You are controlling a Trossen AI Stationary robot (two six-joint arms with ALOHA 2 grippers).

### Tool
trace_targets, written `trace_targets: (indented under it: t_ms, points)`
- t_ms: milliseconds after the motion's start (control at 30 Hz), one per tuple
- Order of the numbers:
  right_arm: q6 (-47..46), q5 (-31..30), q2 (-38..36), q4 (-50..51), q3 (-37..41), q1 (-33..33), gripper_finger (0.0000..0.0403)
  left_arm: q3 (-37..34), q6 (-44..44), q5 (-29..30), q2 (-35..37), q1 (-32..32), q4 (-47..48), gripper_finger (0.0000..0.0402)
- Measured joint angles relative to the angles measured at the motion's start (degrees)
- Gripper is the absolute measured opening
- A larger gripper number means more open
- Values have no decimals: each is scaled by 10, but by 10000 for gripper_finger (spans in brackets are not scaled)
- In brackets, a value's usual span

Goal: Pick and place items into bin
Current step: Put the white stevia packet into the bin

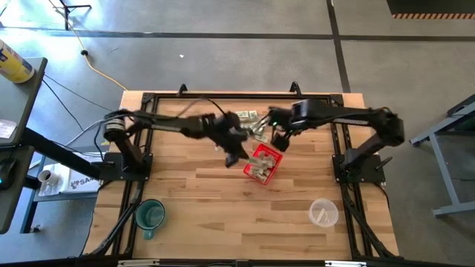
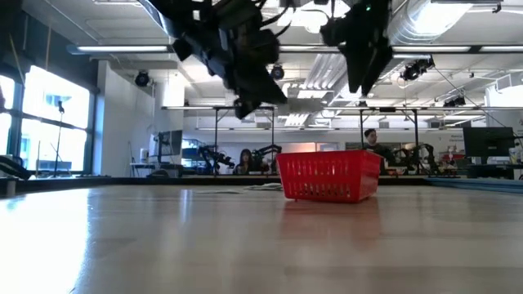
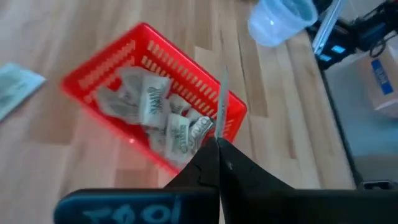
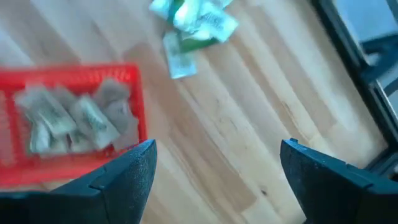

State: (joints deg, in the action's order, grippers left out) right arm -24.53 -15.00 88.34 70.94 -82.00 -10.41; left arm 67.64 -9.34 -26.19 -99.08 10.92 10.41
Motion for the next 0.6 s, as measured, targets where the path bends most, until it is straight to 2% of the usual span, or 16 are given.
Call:
trace_targets:
  t_ms: [133,233,300,433,600]
  points:
    - [-48,15,-36,13,-1,-9,330,0,-32,27,-45,-29,-64,37]
    - [-53,29,-39,15,-1,-1,330,-1,-41,77,-55,-40,-64,47]
    - [-53,32,-34,14,-1,6,330,0,-41,90,-55,-40,-50,60]
    - [-52,27,-19,10,0,15,330,-1,-45,90,-42,-38,-17,100]
    - [-28,21,-9,0,0,12,330,0,-42,115,-17,-38,57,174]
